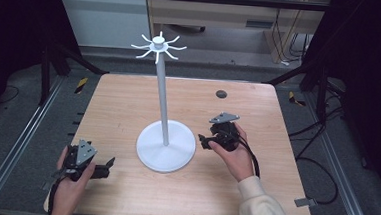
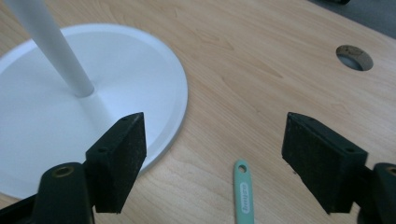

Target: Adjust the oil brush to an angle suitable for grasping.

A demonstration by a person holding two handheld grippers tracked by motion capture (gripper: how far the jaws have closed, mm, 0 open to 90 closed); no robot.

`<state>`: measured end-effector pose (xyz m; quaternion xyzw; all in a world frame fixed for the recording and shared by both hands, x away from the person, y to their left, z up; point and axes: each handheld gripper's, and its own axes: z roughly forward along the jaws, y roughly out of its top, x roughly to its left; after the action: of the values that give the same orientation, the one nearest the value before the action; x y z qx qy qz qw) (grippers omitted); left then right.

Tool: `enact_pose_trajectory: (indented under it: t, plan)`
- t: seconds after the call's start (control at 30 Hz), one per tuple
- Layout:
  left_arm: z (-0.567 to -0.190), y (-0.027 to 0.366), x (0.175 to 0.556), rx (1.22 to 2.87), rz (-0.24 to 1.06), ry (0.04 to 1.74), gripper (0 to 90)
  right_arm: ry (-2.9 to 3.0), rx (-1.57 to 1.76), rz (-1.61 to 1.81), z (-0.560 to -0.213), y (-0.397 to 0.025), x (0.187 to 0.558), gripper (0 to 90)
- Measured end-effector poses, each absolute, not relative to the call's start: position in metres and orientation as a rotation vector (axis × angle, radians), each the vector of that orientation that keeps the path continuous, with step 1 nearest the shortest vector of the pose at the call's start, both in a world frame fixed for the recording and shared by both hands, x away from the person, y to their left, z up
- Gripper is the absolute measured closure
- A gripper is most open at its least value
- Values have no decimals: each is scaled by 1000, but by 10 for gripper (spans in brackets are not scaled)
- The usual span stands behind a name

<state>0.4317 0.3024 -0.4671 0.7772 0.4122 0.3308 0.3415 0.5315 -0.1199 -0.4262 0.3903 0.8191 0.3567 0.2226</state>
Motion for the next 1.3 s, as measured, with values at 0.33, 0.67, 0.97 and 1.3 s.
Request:
enact_pose_trajectory:
  t: [0.33, 0.67, 0.97, 1.3]
  plan:
    - [-467, 301, 431, 2027, 858, 1064, 26, 2412, 1064, 858, -441, -113, 534, 432]
    - [-467, 300, 431, 2027, 860, 1062, 26, 2501, 1080, 805, -456, -119, 538, 827]
    - [-468, 299, 431, 2030, 858, 1061, 26, 2542, 1100, 767, -462, -122, 540, 900]
    - [-468, 299, 431, 2036, 863, 1063, 26, 2508, 1166, 787, -462, -129, 547, 900]
